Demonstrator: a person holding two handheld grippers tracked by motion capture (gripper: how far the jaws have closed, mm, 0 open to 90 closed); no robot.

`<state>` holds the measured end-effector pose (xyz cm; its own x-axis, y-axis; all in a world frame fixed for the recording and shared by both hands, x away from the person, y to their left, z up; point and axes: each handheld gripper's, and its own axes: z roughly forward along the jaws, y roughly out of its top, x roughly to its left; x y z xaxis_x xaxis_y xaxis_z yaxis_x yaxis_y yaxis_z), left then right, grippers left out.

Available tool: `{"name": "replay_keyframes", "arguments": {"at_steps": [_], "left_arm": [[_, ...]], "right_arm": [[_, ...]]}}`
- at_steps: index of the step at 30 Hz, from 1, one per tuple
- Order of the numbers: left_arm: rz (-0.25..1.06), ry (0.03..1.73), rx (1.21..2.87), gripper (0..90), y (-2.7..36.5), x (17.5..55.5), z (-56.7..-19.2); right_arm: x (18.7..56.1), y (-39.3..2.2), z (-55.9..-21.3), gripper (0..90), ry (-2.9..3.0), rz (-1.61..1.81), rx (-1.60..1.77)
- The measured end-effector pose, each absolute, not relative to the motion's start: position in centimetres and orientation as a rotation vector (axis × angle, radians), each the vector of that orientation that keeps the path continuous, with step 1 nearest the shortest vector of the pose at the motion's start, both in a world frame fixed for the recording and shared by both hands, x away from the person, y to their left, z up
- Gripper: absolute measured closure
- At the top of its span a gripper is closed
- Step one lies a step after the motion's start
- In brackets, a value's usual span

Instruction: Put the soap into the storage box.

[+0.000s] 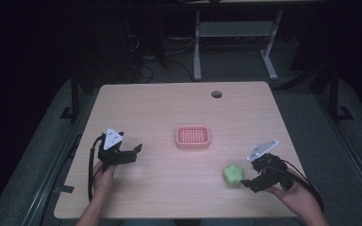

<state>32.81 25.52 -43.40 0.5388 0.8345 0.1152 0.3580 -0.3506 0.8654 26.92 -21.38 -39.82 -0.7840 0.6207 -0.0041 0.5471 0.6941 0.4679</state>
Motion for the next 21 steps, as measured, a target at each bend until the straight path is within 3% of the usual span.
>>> {"name": "replay_keyframes", "arguments": {"at_steps": [21], "left_arm": [[0.708, 0.975, 1.927, 14.3, 25.6, 32.8, -43.4]], "right_arm": [[28.6, -18.8, -40.6, 18.4, 2.809, 0.616, 0.911]]}}
